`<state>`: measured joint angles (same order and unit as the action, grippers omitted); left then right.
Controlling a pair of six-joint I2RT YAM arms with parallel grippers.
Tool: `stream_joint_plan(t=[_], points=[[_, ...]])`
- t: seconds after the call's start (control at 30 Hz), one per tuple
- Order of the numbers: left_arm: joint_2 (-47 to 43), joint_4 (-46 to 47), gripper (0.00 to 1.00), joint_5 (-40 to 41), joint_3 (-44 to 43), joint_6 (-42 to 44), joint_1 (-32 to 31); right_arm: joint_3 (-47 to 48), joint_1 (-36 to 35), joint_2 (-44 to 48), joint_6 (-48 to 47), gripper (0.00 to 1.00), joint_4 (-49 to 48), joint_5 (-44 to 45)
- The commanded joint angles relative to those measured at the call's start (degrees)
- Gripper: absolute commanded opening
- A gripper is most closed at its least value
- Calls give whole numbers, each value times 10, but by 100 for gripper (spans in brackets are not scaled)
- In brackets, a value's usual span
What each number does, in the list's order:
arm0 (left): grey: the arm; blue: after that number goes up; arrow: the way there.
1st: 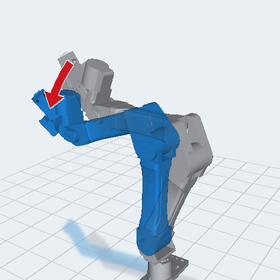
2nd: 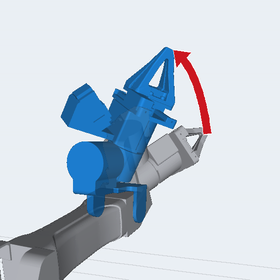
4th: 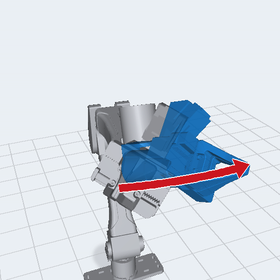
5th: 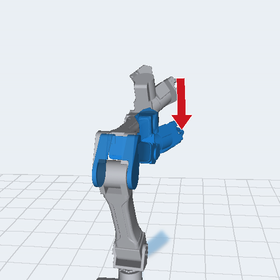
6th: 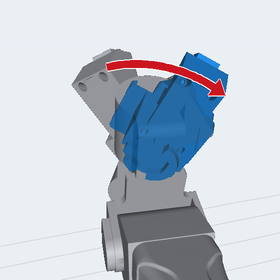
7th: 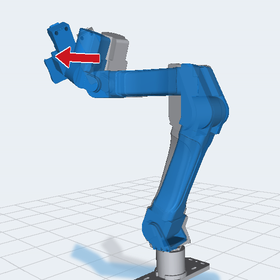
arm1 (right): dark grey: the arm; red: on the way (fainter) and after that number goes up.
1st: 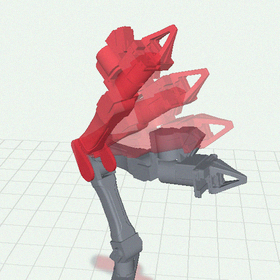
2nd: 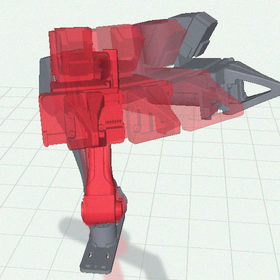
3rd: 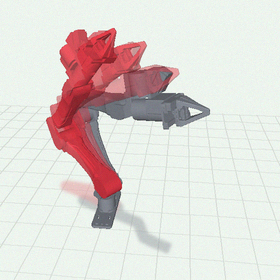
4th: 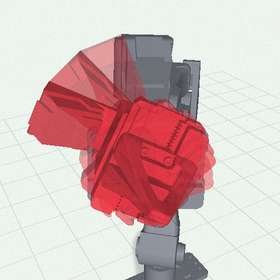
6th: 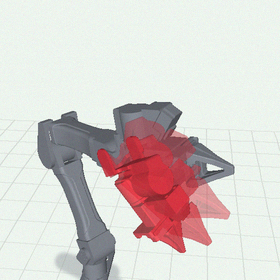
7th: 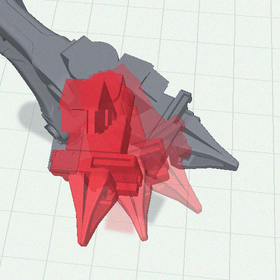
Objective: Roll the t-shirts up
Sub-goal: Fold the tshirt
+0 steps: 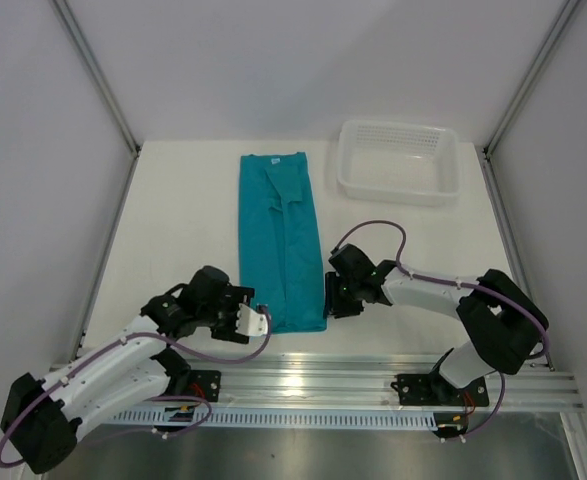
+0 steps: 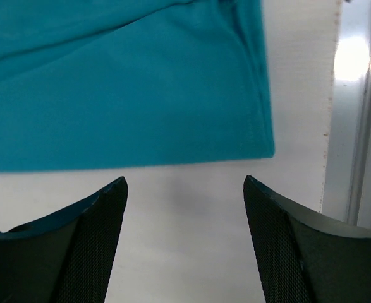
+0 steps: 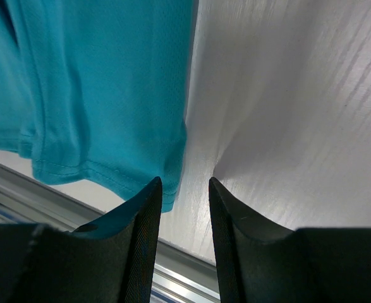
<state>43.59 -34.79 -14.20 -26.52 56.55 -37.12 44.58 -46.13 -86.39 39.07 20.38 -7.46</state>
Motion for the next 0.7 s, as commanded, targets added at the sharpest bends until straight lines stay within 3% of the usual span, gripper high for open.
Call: stream_joint_plan(t=[0.0,0.17,0.43,0.53,0.67], points=[[29,-5,78,-60,15,122,-26,11,-16,-20,10,39,-21,-4],[72,-14,76,-67,22,176,-47,-43,-22,-19,39,39,-67,-18],[112,2,72,-59,28,193,-49,-58,-42,-36,68,37,-83,-33],[120,16,67,-84,32,186,-49,-63,-45,-48,68,33,-81,-38],[130,30,48,-94,46,186,-49,-68,-52,-45,72,31,-75,-38]])
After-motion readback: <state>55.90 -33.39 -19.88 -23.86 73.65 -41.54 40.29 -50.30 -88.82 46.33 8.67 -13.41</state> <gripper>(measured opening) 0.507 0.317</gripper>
